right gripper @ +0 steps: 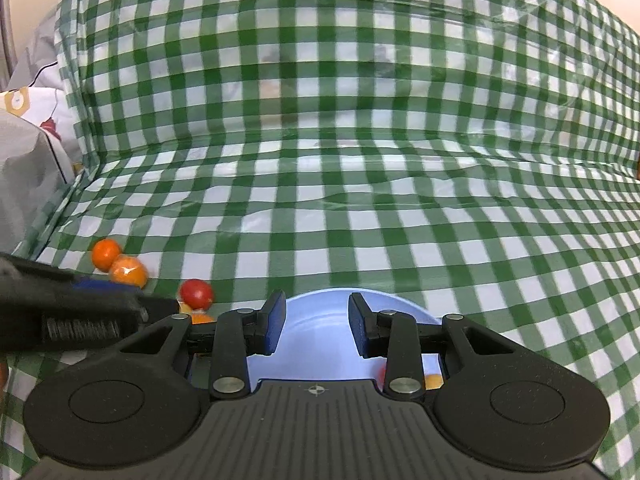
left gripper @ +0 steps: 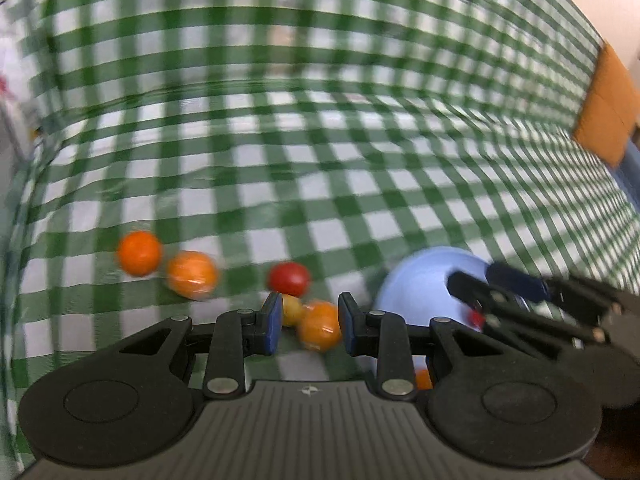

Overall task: Organize fruits
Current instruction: 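Grasp a yellow plum with the left gripper while the right grasps a mandarin, then carry the yellow plum and mandarin over the blue plate with both grippers, then open the left gripper dropping the plum while the right releases the mandarin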

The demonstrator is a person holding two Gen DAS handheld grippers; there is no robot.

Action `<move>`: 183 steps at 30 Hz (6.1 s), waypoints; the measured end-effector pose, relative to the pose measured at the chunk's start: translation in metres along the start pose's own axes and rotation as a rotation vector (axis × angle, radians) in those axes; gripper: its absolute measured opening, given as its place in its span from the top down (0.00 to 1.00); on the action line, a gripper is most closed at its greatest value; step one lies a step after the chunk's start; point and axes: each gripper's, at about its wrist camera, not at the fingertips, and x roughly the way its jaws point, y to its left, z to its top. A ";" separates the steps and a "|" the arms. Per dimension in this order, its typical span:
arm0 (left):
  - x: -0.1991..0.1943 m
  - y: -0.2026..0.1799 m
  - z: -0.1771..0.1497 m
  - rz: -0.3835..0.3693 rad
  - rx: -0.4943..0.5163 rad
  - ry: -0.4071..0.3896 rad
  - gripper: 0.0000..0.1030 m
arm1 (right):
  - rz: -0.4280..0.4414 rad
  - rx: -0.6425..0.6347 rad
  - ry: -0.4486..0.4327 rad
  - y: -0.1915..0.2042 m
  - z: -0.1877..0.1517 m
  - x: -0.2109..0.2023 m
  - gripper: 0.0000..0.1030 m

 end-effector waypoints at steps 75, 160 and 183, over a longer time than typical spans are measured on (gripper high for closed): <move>0.020 0.020 0.024 0.072 0.003 0.123 0.73 | 0.074 -0.123 0.077 0.060 0.009 0.011 0.62; 0.039 -0.105 -0.010 -0.052 0.350 0.151 0.67 | -0.079 -0.063 0.072 -0.059 -0.001 -0.021 0.61; 0.033 -0.097 -0.004 -0.029 0.323 0.143 0.66 | -0.089 -0.074 0.078 -0.046 -0.001 -0.011 0.60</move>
